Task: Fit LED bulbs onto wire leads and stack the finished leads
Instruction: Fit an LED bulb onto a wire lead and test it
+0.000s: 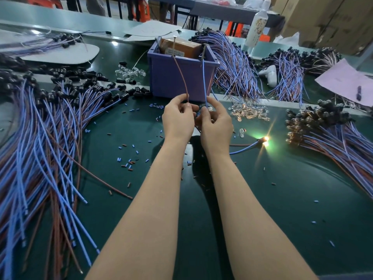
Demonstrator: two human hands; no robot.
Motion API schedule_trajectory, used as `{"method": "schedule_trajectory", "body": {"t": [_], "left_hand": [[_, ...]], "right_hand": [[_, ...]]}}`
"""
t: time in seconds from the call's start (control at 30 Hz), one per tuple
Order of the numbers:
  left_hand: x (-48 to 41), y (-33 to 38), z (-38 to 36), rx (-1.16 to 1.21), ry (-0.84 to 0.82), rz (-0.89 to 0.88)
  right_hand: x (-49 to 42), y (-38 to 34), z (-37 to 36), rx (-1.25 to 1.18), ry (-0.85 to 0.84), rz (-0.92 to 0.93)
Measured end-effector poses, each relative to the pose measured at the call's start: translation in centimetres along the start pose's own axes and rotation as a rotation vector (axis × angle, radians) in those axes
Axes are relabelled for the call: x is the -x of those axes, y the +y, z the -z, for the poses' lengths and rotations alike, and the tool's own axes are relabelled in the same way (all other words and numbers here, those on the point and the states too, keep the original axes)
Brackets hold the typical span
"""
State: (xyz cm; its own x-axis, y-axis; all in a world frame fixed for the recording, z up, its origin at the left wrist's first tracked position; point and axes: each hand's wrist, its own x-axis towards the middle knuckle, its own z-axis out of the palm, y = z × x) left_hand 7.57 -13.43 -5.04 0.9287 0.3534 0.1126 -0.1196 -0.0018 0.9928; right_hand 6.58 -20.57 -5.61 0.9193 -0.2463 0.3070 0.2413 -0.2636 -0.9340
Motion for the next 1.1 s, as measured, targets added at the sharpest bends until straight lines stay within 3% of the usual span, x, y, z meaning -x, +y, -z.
{"method": "schedule_trajectory", "body": {"t": [0.27,0.43,0.6,0.73,0.83,0.9,1.0,1.03,1.1], "left_hand": [[0.6,1.0,0.1,0.000,-0.006,0.014],[1.5,3.2,-0.1,-0.105,-0.099,-0.113],[2.7,6.6,-2.1,-0.137,-0.199,-0.285],[4.2,9.8,-5.8,-0.183,-0.429,-0.412],[6.0,10.5,-9.0,-0.237,-0.323,-0.544],[7.3,9.8,-11.1,-0.246,-0.217,-0.442],[9.7,8.0,-15.1,-0.054,-0.596,0.178],[10.5,7.3,-16.6,0.071,-0.714,0.361],[11.8,6.2,-19.3,0.351,-0.797,0.552]], "right_hand": [[-0.1,-0.7,0.6,0.006,0.042,-0.034],[0.6,-2.7,2.5,0.083,-0.123,0.072],[-0.1,-4.4,5.6,0.332,-0.113,0.224],[-1.0,-5.4,10.2,0.345,0.008,0.320],[-1.3,-5.6,14.0,0.068,0.327,0.252],[-1.6,-5.6,17.0,-0.238,0.528,0.103],[-1.1,-5.1,21.0,-0.728,0.672,-0.078],[-0.8,-4.7,22.1,-0.795,0.704,-0.100],[0.1,-3.6,23.8,-0.814,0.766,-0.122]]}}
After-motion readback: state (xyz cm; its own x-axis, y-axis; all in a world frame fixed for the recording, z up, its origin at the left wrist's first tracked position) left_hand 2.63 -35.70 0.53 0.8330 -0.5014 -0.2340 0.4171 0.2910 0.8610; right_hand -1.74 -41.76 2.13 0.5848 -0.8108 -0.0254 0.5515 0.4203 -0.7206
